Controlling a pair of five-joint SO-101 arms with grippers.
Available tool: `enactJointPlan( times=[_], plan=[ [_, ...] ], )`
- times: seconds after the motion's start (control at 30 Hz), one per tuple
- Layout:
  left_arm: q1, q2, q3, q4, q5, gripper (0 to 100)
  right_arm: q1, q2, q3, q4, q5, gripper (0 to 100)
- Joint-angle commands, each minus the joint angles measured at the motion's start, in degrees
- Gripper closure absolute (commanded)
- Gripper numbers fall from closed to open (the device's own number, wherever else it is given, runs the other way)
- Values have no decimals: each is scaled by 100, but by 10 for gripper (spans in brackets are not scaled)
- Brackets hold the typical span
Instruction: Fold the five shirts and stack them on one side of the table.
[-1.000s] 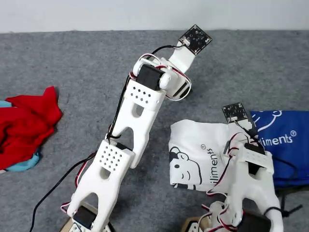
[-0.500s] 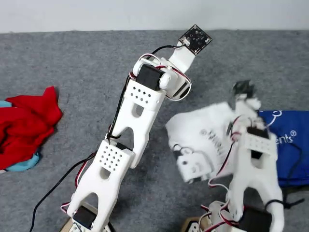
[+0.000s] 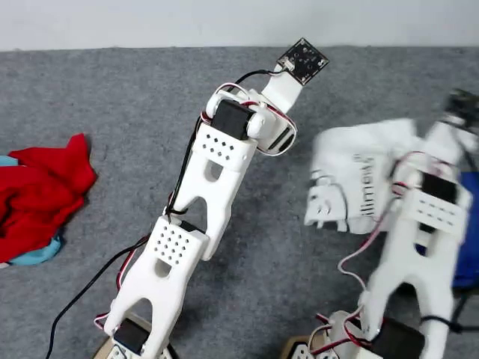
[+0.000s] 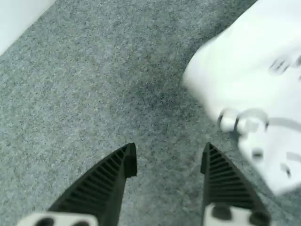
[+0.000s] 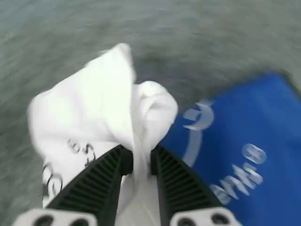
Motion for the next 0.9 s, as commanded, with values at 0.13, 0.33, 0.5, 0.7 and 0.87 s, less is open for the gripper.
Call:
enactJointPlan(
  times=[0.13,0.33,0.5,0.7,0.87],
  plan=[
    [62,-396,-13,114,18,771,1490,-479,-316,409,-264,988],
    [202,-396,-13,114,18,771,2237,-488,-53,505,-246,988],
    [360,-396,-13,114,18,771,2782,-409,308,505,-246,988],
    [396,-396,-13,114,18,771,3143,66,589,505,-255,983],
    [396,-396,-13,114,18,771,3618,189,589,505,-264,983]
  ],
)
